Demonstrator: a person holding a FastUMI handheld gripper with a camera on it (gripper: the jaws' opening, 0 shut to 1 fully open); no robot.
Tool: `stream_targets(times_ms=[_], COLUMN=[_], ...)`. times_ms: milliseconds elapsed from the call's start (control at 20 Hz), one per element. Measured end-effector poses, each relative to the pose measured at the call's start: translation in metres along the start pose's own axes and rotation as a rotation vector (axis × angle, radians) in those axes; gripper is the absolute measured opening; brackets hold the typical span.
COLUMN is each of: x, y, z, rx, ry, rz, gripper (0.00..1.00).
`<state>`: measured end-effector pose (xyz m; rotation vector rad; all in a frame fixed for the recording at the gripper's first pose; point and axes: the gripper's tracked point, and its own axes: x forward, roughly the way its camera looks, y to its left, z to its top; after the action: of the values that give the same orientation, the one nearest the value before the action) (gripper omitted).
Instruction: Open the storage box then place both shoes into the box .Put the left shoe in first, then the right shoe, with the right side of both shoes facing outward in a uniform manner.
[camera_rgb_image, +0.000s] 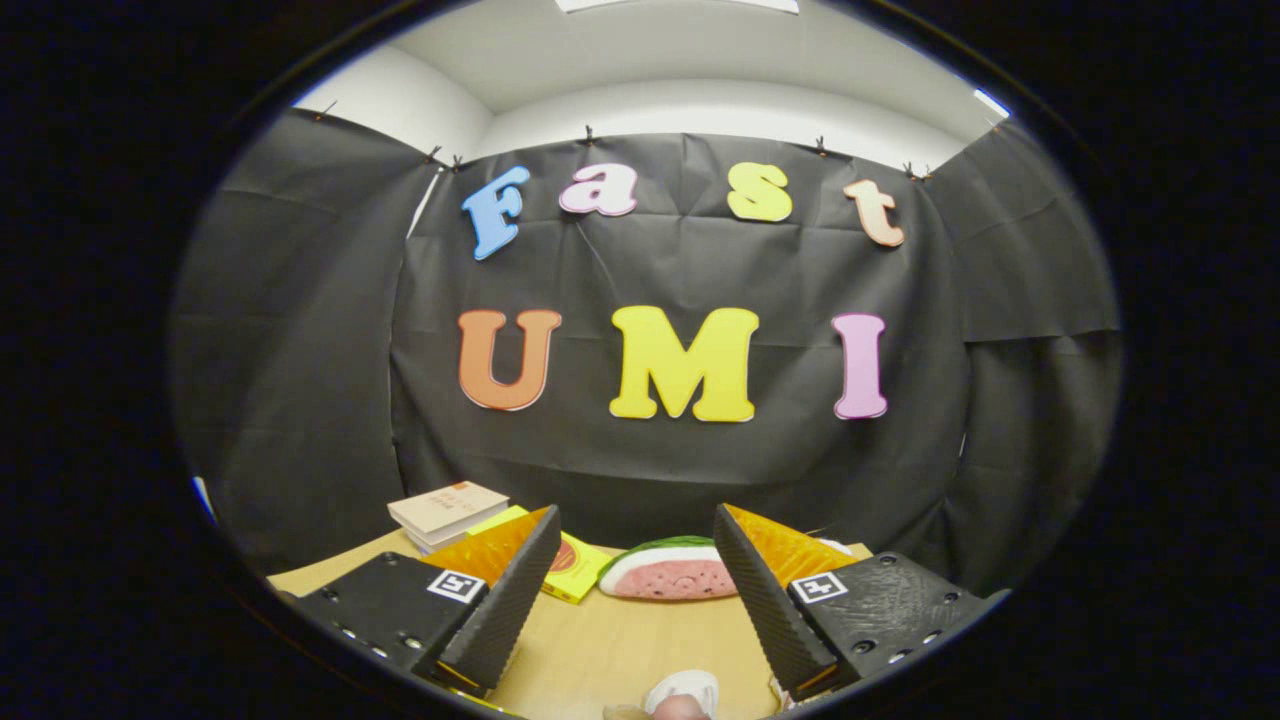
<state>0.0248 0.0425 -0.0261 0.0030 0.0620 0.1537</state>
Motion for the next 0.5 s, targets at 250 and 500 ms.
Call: stream_targets(times_ms=[250,500], x=[0.001,-0.002], y=[0.027,0.059], z=[-0.024,-0.053], rx=[0.02,0.072], ry=[0.049,0.112], rz=[0.067,0.15], gripper=[0.95,0.95])
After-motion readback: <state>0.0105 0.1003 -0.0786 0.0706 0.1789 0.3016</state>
